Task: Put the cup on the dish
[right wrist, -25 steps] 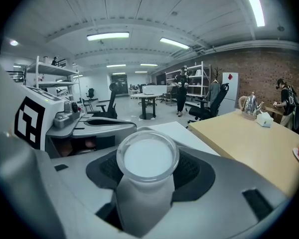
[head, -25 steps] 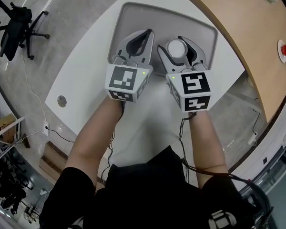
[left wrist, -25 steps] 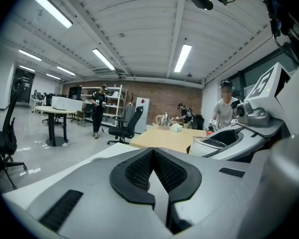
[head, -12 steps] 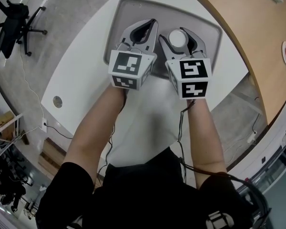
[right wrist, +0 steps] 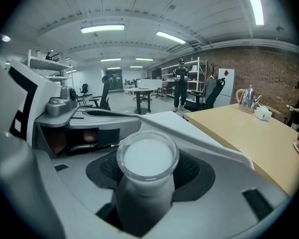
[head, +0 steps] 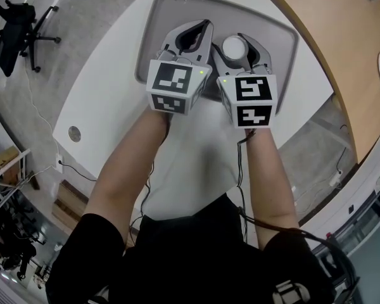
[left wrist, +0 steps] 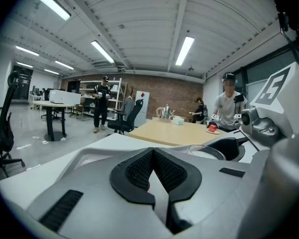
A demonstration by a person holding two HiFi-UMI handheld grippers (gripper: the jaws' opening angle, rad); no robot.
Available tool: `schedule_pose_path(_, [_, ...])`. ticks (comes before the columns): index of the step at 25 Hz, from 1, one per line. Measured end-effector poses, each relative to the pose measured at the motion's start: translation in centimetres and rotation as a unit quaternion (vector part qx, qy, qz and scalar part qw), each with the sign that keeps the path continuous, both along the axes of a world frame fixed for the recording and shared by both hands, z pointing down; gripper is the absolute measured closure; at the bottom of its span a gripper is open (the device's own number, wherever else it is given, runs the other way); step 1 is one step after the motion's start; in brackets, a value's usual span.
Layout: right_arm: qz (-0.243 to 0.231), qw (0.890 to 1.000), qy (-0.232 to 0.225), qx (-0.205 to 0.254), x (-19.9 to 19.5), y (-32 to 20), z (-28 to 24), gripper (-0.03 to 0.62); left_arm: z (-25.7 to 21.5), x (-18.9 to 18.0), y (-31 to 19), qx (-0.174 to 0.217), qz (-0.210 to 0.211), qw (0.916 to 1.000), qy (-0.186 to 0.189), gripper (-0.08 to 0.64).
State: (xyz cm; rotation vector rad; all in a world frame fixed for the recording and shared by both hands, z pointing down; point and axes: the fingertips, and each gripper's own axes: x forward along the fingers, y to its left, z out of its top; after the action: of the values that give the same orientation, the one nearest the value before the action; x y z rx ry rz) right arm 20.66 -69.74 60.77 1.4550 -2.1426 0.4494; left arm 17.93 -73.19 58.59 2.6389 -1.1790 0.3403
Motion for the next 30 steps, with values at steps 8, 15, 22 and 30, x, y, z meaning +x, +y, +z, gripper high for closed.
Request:
schedule_pose_path(8, [0.006,1.0,0.002,0.003,-0.4,-0.2,0.0,0.342,0.0,-0.3,0.0,-0.003,-0.002,1.0,-0.001,0.554])
schedule_pose_path(15, [0.004,1.0,0.001,0.019,-0.9,0.1,-1.9,0.342,-1.6,-1.7,1.0,-0.006,-0.018,0.9998,0.008,0.554])
schedule_pose_path(22, [0.006,0.998,0.0,0.064,-0.1,0.1,-7.4,0.342,-5.9,-1.2,1.7,0.019,-0.017,0.9996,0.014,0.554])
schedule_pose_path(30, [0.032,0.989,0.003,0.143,-0.5,3.7,-14.2,0.392,-11.9,-3.1,5.4,0.057,-0.02,0.9977,0.031,0.554])
